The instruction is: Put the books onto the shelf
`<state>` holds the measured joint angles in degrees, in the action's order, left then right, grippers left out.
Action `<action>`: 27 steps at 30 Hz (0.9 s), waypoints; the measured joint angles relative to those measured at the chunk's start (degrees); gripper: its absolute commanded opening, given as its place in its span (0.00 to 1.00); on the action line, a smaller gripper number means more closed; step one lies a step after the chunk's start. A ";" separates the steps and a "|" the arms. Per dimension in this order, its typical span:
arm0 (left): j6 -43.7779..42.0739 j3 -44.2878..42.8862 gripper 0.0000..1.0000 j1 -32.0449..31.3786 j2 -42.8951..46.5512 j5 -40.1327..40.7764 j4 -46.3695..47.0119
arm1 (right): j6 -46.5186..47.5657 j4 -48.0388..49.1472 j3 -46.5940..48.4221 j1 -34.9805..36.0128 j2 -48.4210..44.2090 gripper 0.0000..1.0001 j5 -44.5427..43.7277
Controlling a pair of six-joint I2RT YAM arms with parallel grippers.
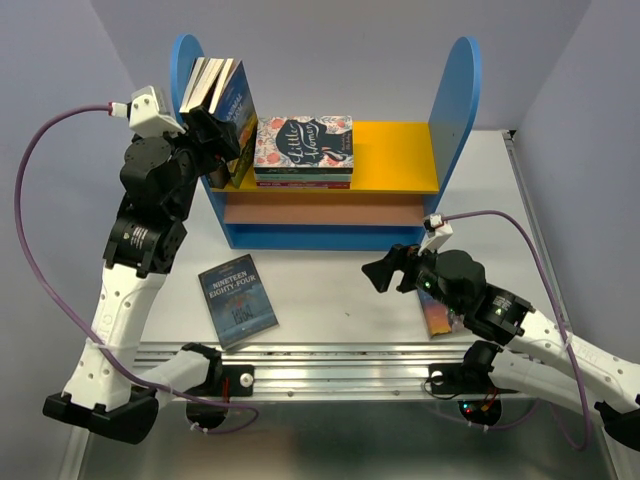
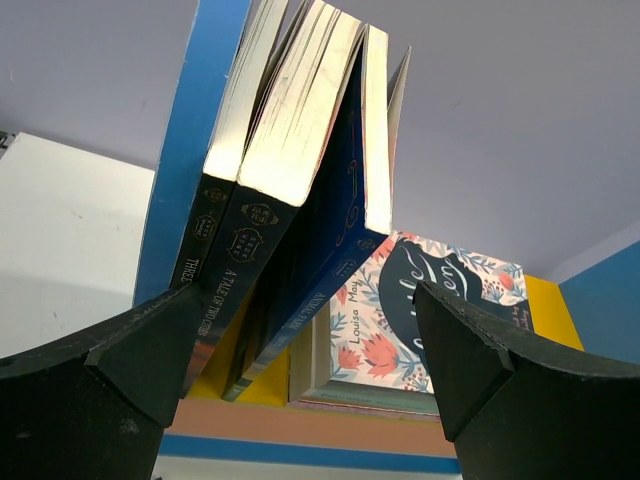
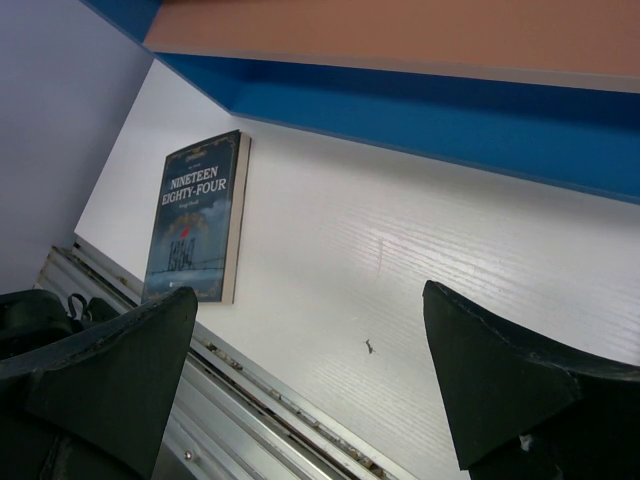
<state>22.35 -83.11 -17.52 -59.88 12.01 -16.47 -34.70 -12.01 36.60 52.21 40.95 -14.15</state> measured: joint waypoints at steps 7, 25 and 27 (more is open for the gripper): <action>0.39 1.64 0.99 0.13 1.29 -0.09 0.39 | 0.00 0.00 0.00 0.00 0.00 1.00 -0.02; 3.74 4.39 0.99 0.33 9.81 -14.69 3.80 | 0.02 0.00 0.00 0.00 0.00 1.00 0.02; 4.02 4.26 0.99 0.09 8.90 -15.91 4.09 | 0.02 0.00 0.00 0.00 0.02 1.00 0.04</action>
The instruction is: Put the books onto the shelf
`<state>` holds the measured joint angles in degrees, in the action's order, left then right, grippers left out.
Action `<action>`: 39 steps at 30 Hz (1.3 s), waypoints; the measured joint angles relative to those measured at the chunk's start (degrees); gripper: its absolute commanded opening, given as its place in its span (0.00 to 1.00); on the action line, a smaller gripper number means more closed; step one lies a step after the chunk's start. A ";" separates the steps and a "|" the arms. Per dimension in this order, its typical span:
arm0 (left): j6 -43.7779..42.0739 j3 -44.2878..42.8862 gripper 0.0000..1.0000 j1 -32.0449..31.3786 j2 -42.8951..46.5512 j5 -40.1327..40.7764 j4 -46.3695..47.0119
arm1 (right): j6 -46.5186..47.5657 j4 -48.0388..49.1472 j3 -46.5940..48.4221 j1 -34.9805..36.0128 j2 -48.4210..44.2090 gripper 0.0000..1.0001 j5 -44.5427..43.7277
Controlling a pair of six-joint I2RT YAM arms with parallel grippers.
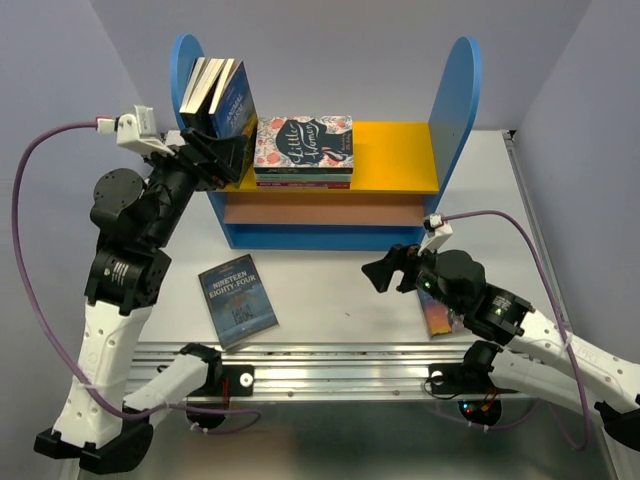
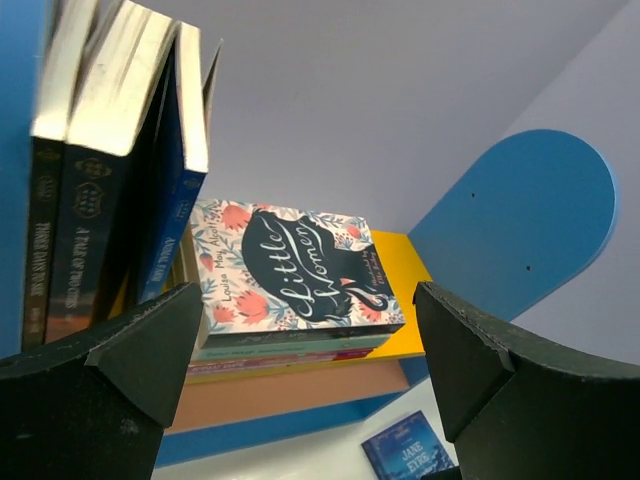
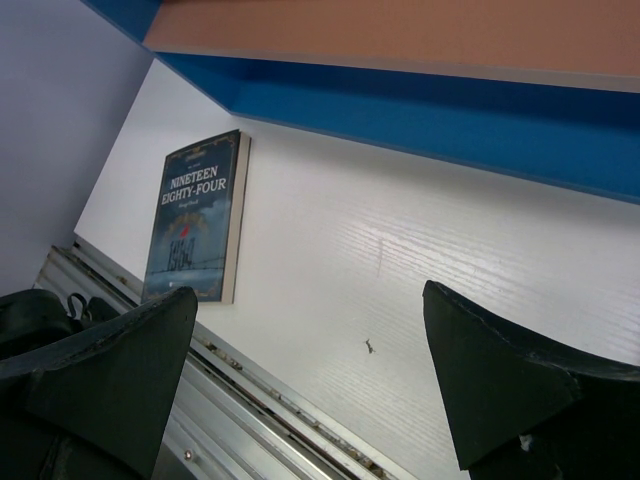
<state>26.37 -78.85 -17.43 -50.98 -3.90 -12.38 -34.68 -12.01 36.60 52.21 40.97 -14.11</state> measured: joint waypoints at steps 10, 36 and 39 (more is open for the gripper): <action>-1.09 -10.34 0.99 -17.70 -13.00 11.13 -0.42 | 0.02 0.00 0.00 0.00 2.10 1.00 0.00; -5.05 -32.70 0.99 -13.92 -39.76 39.01 -10.23 | 0.48 -0.07 0.00 0.00 0.76 1.00 -0.48; -5.16 -32.59 0.99 -12.31 -39.71 38.21 -10.14 | 0.61 -0.07 0.00 0.00 0.76 1.00 -0.50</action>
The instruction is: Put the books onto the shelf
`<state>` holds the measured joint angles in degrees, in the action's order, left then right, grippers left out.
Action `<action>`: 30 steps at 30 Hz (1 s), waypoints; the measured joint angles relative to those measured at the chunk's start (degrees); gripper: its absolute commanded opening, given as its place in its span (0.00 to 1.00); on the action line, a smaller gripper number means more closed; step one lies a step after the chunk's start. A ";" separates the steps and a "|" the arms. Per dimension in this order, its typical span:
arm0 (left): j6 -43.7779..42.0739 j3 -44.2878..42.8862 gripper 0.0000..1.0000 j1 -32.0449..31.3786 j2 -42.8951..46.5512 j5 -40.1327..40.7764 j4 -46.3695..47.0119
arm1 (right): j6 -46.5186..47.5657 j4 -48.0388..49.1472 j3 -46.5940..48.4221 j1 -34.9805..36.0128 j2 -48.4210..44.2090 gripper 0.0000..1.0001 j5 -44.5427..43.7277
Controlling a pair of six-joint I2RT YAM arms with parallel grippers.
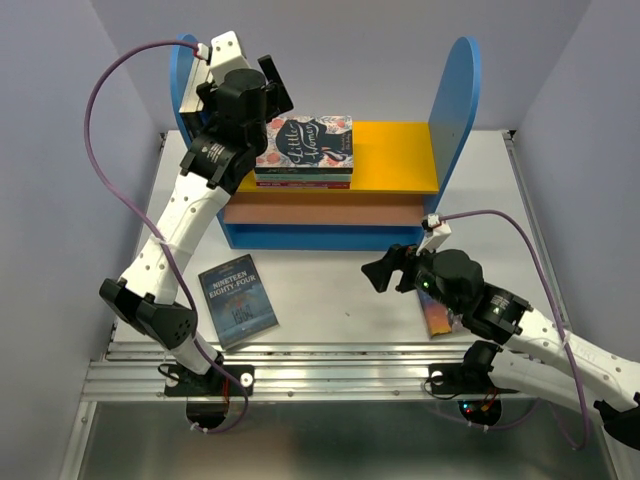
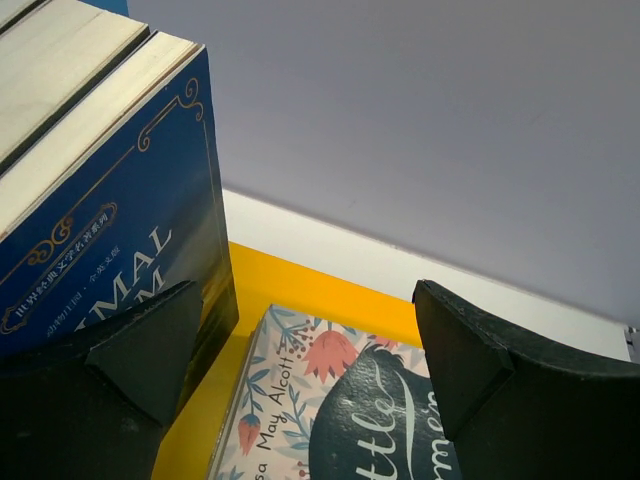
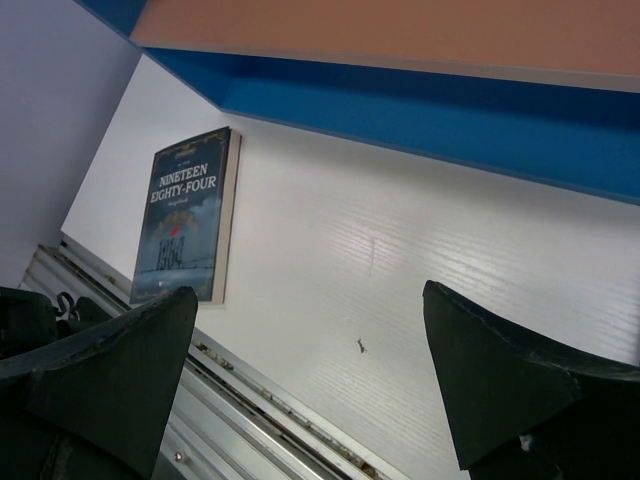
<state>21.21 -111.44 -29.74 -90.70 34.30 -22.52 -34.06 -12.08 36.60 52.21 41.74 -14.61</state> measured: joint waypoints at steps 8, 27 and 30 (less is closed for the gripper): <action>-1.27 0.09 0.99 0.22 0.02 1.20 -0.55 | 0.13 -0.04 0.04 0.00 0.70 1.00 0.00; -9.62 -4.46 0.99 -0.28 -4.26 1.51 -4.63 | 0.26 -0.07 0.04 0.00 0.42 1.00 -1.09; -9.84 -4.44 0.99 -0.28 -4.66 -0.26 -5.22 | 0.26 -0.13 0.04 0.00 0.81 1.00 -1.09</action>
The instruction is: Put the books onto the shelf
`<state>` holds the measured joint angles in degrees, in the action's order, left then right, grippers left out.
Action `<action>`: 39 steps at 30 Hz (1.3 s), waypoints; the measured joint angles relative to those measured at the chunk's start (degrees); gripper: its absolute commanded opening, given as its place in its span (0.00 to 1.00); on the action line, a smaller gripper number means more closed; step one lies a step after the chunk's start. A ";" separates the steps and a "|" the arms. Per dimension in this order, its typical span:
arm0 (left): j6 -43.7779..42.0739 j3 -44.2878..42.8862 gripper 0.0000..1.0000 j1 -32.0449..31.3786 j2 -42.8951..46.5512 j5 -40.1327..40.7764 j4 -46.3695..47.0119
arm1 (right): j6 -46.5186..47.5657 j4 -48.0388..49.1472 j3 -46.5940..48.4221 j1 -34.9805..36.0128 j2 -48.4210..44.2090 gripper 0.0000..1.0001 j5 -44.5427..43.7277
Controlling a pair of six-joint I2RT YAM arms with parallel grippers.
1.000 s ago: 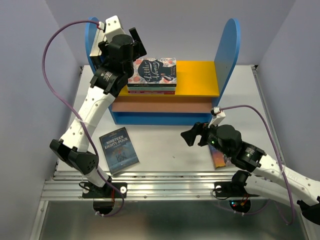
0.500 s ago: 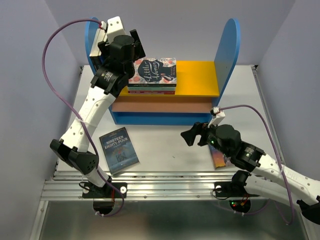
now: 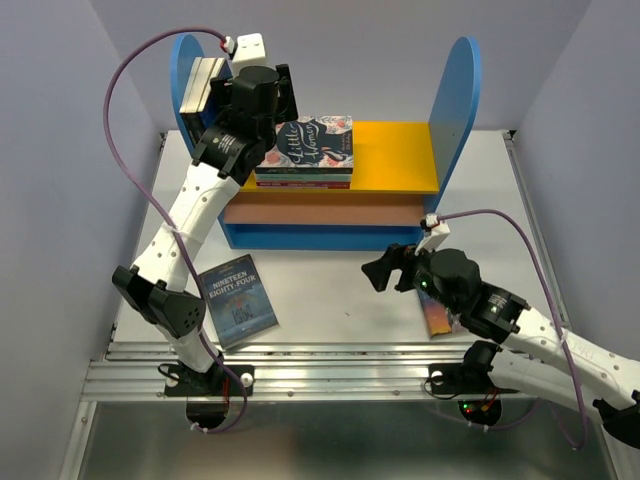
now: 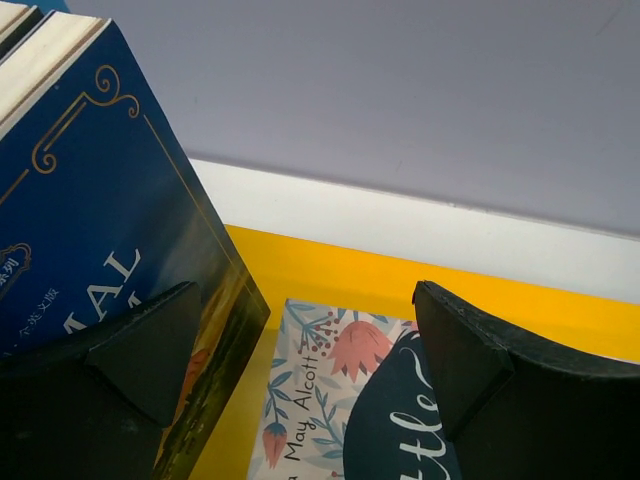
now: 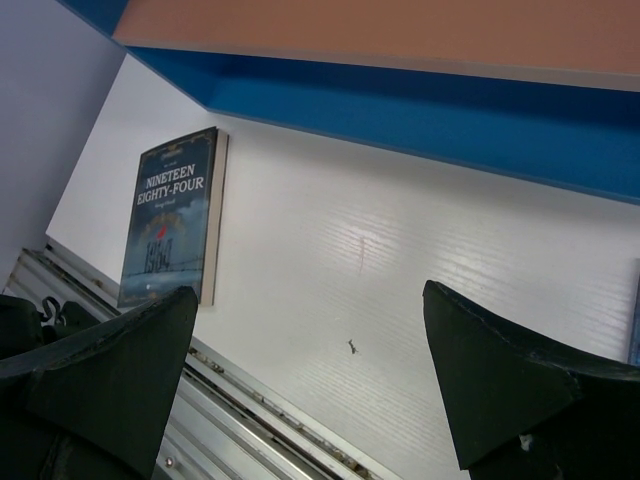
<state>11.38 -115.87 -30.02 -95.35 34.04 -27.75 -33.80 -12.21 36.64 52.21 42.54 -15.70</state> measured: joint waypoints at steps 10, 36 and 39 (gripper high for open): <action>0.07 1.07 0.99 0.00 0.55 -4.50 1.29 | -0.02 -0.04 0.00 0.00 0.24 1.00 0.02; 1.75 13.35 0.99 -4.37 19.80 -38.60 12.35 | 1.05 -0.17 0.00 0.00 -0.15 1.00 0.33; 2.89 19.32 0.99 -6.67 25.38 -41.81 14.29 | 1.25 -0.22 0.00 0.00 -0.52 1.00 0.74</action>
<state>14.26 -96.55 -36.69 -69.97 -7.77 -13.45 -32.56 -12.43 36.64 52.21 42.02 -14.96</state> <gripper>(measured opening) 0.986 0.998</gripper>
